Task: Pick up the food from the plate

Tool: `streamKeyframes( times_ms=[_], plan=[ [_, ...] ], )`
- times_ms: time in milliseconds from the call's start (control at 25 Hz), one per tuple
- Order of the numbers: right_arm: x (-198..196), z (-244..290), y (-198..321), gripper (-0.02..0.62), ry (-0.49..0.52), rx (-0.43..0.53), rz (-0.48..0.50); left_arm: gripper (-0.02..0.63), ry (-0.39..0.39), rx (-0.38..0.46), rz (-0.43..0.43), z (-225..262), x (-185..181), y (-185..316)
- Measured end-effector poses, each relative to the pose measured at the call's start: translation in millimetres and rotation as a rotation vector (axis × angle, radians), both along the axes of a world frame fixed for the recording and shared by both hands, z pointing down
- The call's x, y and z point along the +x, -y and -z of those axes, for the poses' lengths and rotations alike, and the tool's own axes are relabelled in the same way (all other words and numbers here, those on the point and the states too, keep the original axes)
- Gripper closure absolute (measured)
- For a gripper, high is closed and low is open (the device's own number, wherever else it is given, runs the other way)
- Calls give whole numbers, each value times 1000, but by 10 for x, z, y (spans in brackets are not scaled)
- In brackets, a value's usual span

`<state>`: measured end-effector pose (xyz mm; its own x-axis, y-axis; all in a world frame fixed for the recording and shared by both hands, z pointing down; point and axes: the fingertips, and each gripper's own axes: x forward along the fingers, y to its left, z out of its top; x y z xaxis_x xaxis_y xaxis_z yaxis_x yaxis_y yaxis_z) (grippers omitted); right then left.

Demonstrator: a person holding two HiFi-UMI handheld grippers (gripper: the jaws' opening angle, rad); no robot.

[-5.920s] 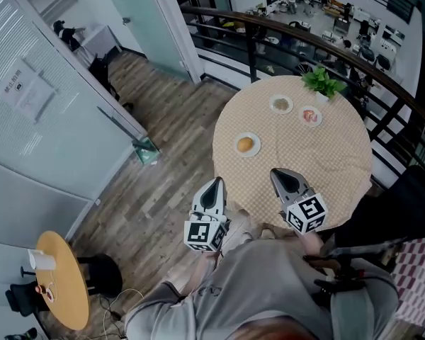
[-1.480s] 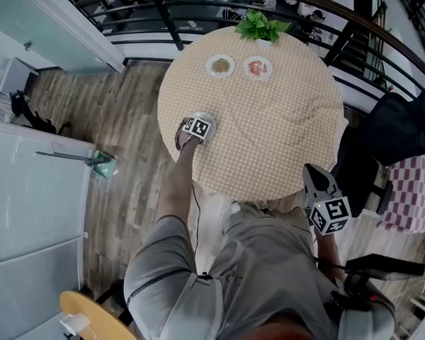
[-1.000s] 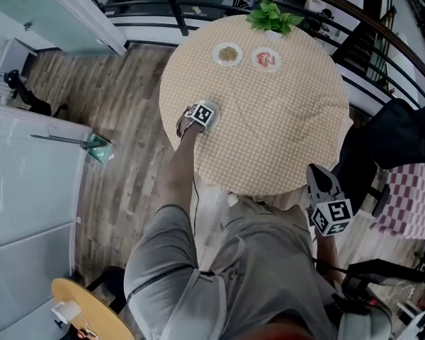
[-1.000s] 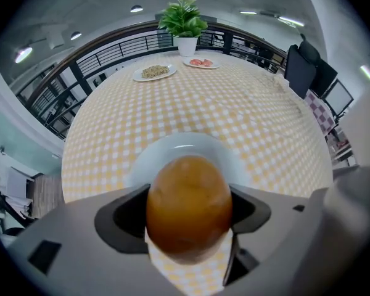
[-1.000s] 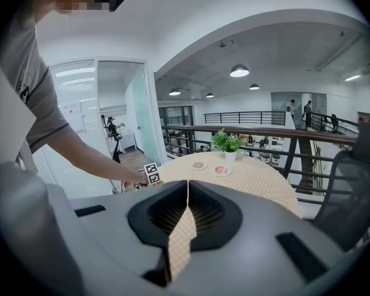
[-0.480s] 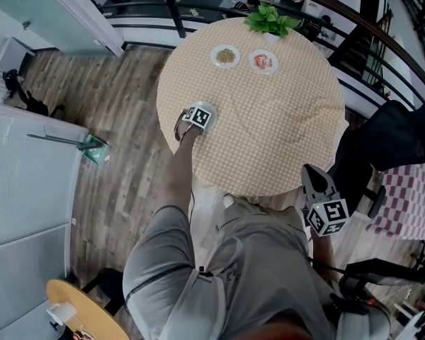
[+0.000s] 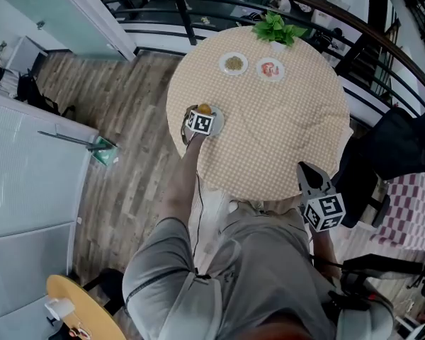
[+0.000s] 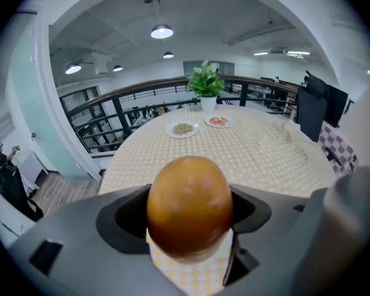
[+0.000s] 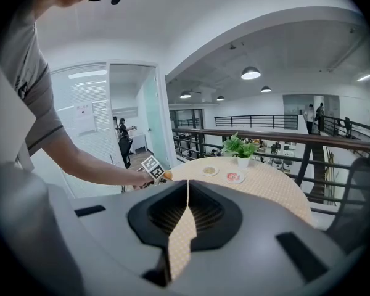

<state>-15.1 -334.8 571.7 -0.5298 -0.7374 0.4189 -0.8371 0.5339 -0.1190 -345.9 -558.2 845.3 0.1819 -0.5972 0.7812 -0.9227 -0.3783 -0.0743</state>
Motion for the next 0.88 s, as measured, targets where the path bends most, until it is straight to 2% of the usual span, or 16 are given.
streamKeyframes(
  times_ms=[200,360,600,880],
  plan=[
    [-163,76,133,580,12,34,73,255,-43,179,39,721,14,35],
    [-322,197,201,580,31,64,128,255,-87,332,51,1348,50,-126],
    [-563,394,285,580,55,122,241,255,-138,530,80,2366,208,-695],
    [-769,664,316,580,72,182,345,255,-221,724,95,3372,431,-1689]
  ],
)
